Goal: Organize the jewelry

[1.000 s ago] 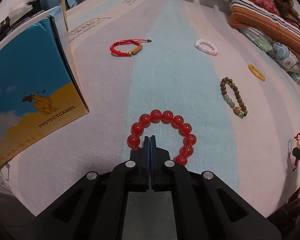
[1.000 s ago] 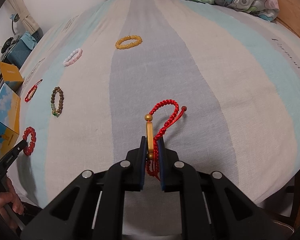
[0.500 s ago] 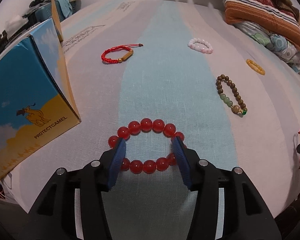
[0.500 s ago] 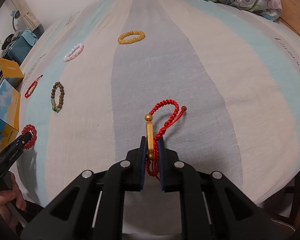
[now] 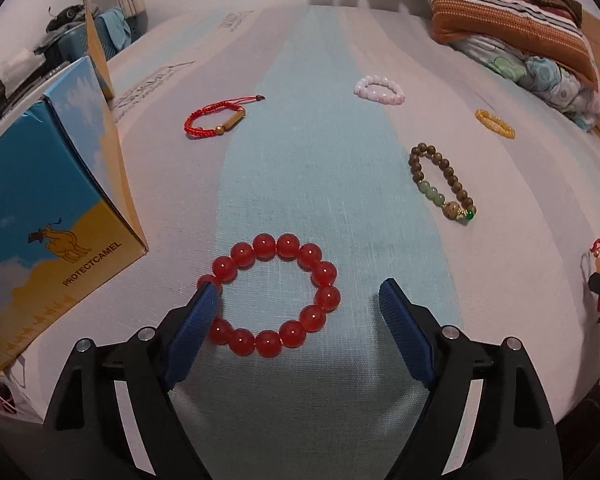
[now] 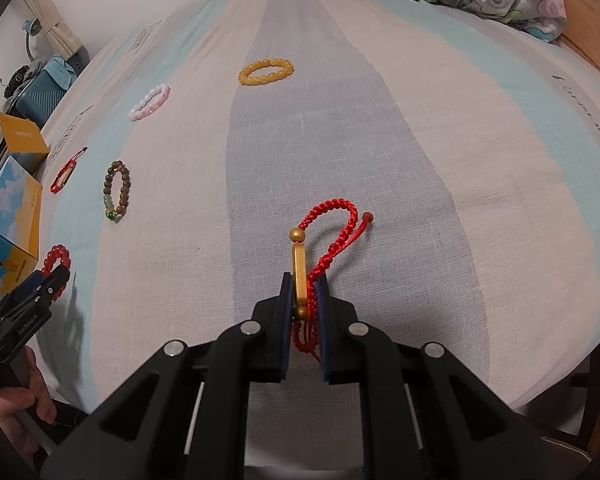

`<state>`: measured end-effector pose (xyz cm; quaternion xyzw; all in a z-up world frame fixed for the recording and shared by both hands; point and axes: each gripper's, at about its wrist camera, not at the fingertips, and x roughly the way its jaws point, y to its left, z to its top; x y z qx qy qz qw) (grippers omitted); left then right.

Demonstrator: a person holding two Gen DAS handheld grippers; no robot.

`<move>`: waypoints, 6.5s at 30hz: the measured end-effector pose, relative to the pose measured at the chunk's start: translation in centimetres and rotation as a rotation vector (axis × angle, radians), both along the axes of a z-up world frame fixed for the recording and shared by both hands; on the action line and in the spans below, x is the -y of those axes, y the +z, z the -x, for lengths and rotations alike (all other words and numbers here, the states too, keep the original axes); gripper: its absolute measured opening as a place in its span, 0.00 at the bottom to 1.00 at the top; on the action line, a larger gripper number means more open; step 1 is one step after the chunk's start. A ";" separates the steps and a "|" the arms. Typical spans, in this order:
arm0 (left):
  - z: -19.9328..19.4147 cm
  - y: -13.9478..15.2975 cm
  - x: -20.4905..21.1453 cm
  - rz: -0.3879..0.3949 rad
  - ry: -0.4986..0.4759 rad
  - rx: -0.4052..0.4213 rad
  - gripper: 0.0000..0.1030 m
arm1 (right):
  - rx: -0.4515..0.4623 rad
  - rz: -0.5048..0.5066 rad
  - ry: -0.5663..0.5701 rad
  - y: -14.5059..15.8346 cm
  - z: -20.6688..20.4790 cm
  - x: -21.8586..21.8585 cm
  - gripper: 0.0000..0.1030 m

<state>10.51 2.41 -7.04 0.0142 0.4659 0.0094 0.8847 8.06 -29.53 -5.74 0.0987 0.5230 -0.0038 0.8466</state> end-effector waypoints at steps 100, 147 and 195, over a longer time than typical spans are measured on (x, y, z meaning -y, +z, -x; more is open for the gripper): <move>8.8 19.6 -29.0 0.101 0.384 0.132 0.12 | 0.268 0.029 0.678 19.2 -3.0 -43.6 0.10; 7.3 10.1 -35.3 0.083 0.522 -0.090 0.26 | 0.003 0.112 0.752 7.8 -5.9 -52.3 0.38; 6.9 15.7 -26.5 -0.004 0.468 0.075 0.95 | 0.204 0.046 0.622 15.3 -5.5 -39.8 0.93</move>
